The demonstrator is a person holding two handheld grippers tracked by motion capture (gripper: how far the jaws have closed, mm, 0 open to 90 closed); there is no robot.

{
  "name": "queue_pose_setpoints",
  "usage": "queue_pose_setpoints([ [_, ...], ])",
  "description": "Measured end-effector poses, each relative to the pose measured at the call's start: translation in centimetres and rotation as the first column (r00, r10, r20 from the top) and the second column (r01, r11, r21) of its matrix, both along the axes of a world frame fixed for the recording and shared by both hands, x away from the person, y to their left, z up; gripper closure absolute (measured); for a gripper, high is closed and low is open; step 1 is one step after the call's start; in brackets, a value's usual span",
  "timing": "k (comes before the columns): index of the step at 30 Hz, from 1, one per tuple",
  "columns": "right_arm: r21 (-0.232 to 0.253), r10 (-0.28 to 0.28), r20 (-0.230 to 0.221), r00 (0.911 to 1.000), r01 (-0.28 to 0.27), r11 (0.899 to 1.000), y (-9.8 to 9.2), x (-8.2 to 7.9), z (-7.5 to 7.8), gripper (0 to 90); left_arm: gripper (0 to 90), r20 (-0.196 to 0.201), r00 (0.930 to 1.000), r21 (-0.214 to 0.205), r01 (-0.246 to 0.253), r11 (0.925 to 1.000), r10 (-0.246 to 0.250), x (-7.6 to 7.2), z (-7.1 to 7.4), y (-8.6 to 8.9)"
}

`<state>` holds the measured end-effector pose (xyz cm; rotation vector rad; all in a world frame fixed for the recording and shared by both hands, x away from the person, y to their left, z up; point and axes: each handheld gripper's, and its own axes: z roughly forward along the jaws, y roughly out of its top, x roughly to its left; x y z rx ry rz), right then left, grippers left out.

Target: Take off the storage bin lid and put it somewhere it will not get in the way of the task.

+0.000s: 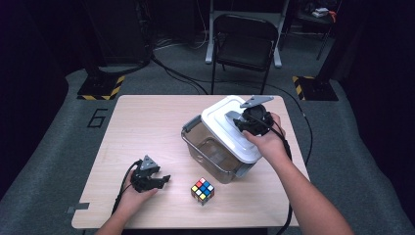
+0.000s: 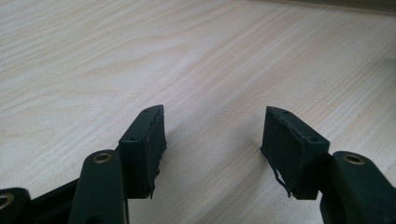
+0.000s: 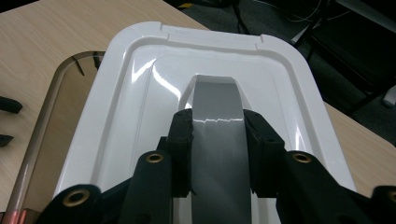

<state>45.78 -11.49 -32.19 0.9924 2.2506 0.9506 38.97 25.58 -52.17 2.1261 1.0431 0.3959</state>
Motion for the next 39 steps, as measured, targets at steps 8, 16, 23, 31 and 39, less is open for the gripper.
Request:
queue_pose_setpoints([
  [8, -0.003, -0.043, 0.007, 0.9991, 0.043, 0.999, -1.3, 0.7, 0.1, 66.6, 39.6, 0.001, 1.0000, -0.008, -0.005, 1.0000, 0.005, 0.0, 0.0, 0.0],
  [16, 0.007, -0.103, 0.002, 0.9947, 0.103, 0.995, -3.0, 1.6, -0.1, 66.5, 39.6, -0.001, 1.0000, -0.006, -0.004, 1.0000, 0.004, 0.0, 0.0, 0.0],
  [23, 0.004, -0.142, 0.003, 0.9899, 0.142, 0.990, -4.3, 2.1, -0.2, 66.6, 39.6, -0.001, 1.0000, -0.005, -0.002, 1.0000, 0.002, 0.0, 0.0, 0.0],
  [31, 0.007, -0.191, -0.005, 0.9816, 0.191, 0.982, -5.7, 2.5, -0.4, 66.6, 39.6, 0.000, 1.0000, -0.005, -0.002, 1.0000, 0.002, 0.0, 0.0, 0.0],
  [39, 0.016, -0.237, -0.011, 0.9715, 0.237, 0.971, -7.4, 3.0, -0.7, 66.5, 39.6, 0.000, 1.0000, -0.004, -0.001, 1.0000, 0.001, 0.0, 0.0, 0.0],
])
